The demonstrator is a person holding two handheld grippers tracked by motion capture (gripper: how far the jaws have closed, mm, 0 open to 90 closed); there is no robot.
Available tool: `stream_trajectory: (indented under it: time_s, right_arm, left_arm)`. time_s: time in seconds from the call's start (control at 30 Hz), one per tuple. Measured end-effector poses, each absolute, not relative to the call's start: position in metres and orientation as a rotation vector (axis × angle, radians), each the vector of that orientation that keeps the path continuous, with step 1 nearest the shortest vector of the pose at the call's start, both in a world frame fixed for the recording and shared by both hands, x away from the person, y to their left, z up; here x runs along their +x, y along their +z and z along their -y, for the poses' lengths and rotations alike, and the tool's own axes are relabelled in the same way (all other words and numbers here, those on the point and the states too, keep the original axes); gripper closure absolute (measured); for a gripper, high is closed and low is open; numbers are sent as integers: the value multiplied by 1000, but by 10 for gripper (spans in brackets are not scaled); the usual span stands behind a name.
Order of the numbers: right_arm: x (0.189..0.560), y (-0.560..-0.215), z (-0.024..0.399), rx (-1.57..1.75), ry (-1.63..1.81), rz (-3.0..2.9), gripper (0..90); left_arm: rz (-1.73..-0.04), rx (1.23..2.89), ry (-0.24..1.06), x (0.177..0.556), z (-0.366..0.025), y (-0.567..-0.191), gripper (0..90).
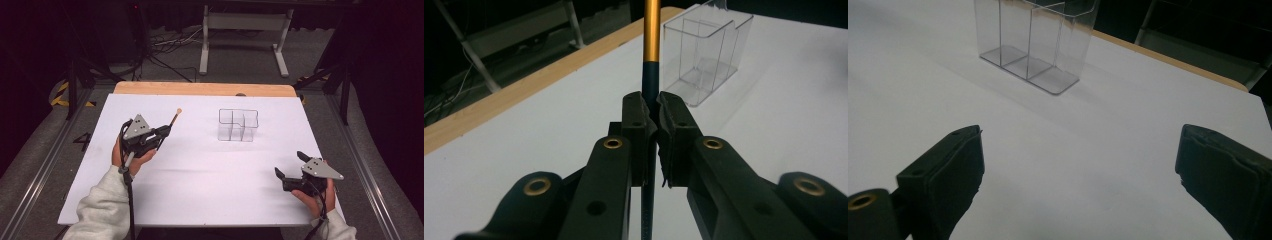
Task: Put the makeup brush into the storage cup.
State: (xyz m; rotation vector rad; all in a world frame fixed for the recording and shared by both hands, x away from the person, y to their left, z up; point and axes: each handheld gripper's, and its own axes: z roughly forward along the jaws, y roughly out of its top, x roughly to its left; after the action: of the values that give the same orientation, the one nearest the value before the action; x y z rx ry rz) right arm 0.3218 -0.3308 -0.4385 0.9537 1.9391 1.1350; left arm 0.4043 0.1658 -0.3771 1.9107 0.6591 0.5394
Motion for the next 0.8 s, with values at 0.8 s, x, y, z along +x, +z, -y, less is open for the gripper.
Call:
stream_trajectory:
  time_s: [0.8]
  right_arm:
    - [322, -439, 332, 953, 1141, -1937, 62]
  left_arm:
    - [-531, 1777, 506, 416, -125, -369, 827]
